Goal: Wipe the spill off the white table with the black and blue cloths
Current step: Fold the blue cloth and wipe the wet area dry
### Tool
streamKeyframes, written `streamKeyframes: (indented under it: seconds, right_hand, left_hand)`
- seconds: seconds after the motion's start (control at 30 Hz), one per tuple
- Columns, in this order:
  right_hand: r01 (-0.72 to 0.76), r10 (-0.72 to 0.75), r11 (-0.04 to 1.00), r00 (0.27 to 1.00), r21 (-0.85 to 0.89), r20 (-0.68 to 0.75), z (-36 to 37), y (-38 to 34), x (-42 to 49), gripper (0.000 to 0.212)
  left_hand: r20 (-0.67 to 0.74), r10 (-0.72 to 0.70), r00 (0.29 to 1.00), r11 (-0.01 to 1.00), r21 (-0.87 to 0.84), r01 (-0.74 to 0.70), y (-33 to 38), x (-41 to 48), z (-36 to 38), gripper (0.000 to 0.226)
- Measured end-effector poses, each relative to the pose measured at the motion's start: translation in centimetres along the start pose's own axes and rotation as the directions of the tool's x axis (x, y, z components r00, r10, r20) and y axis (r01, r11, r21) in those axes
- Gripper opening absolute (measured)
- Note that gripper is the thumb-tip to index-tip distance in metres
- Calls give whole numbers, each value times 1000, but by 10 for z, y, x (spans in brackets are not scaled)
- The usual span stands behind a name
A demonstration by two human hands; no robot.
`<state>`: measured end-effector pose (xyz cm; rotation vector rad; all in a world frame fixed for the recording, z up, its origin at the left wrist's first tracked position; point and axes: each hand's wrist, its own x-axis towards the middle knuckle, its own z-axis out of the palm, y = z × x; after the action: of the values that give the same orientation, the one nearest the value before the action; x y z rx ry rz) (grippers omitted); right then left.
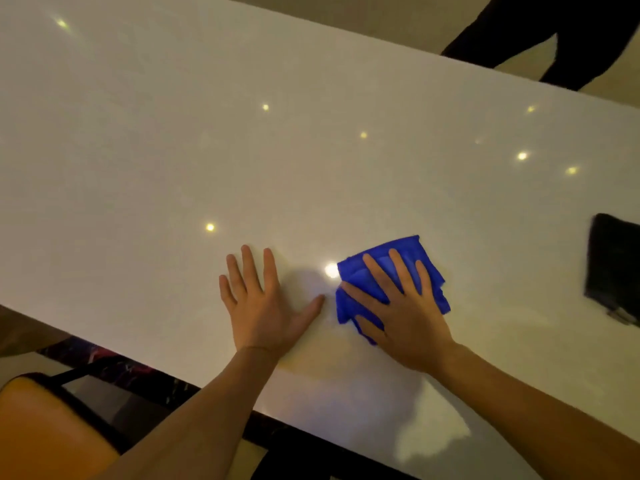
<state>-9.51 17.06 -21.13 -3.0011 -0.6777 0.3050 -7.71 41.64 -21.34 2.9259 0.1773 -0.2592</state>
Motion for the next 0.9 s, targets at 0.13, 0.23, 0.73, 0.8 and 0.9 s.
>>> streamKeyframes:
  seconds: [0.13,0.23,0.73,0.8,0.9]
  right_hand:
    - [33,-32,998,999,62,-20,-13,7,45,55]
    - [-26,36,991,997,128,-71,-19,-27,145,57]
    - [-614,644,747,763,255,-49,-23,55,103,61]
    - [-528,567,807,818,264,-95,-5,-16,37,58]
    - [-397,414,887,910,235,-22,28,-114,-93,72]
  left_hand:
    - [-11,-5,1000,1000,-18,5,0,0,0,116]
    - [-20,-14,1000,1000,-4,14,1,0,-1,117]
    - [-43,-12,999,1000,-23,11,2,0,5,115]
    - [-8,-6,1000,1000,-18,6,3,-2,3,115]
    - [13,-12,1000,999,-32,13,2,-2,-1,116]
